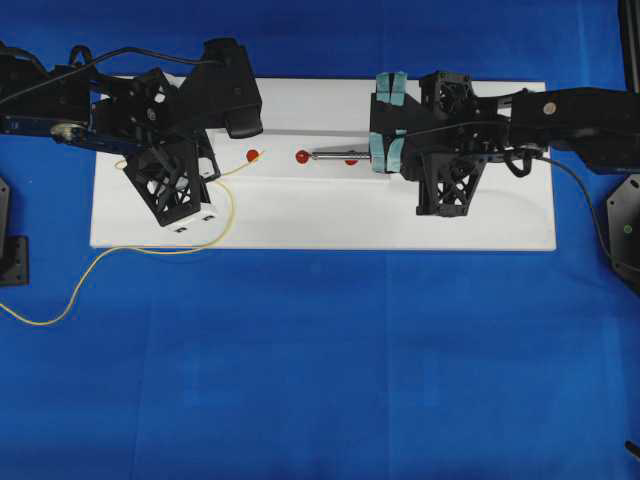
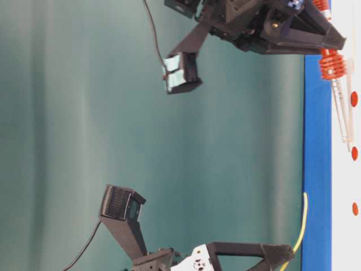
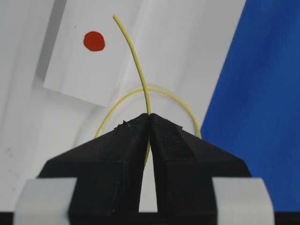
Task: Touch the tip of the soldering iron to the tip of the solder at the mark.
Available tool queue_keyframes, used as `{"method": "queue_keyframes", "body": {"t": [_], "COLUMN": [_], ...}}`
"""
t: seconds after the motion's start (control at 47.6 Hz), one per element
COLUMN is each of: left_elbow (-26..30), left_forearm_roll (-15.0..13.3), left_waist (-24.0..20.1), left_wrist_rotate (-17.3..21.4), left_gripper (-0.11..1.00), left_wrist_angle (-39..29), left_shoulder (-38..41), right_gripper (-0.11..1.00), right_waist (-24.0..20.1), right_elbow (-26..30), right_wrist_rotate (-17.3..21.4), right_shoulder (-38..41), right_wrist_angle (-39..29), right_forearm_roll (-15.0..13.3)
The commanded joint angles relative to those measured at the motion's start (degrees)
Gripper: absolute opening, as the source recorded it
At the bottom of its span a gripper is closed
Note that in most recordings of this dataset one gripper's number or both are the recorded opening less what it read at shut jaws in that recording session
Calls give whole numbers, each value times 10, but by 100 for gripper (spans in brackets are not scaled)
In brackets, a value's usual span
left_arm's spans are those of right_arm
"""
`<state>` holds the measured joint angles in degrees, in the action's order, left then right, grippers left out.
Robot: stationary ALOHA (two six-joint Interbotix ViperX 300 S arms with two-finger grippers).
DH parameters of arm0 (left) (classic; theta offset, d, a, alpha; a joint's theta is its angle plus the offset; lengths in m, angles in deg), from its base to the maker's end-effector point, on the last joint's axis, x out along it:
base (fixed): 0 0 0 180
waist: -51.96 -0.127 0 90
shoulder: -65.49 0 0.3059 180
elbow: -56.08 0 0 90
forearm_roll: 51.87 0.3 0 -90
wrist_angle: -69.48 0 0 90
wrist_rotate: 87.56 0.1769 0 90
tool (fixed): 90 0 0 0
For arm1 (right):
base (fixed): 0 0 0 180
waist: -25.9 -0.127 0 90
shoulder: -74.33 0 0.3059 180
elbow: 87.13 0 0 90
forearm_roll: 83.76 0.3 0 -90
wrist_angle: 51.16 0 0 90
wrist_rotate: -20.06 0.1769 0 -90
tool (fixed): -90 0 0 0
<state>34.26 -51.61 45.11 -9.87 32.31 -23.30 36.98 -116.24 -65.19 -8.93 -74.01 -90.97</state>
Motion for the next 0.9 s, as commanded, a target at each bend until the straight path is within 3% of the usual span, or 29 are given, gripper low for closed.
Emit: {"method": "queue_keyframes", "body": {"t": [0.0, 0.315, 0.546, 0.883], "left_elbow": [6, 2, 6, 113], "left_forearm_roll": [1, 1, 1, 1], "left_waist": [2, 2, 2, 9], "left_wrist_rotate": [1, 0, -7, -15], "left_gripper": [1, 1, 1, 1], "left_wrist_angle": [4, 4, 5, -10], "left_shoulder": [-15, -18, -14, 85], "right_gripper": [6, 6, 6, 6], "right_waist": [1, 3, 10, 18], "right_elbow": [1, -68, -98, -98], "right_wrist_rotate": [-1, 3, 11, 11], "right_shoulder": [-44, -177, -220, -218], "right_wrist_angle": [-4, -17, -54, -60], "right_forearm_roll": [-2, -13, -13, -19]}}
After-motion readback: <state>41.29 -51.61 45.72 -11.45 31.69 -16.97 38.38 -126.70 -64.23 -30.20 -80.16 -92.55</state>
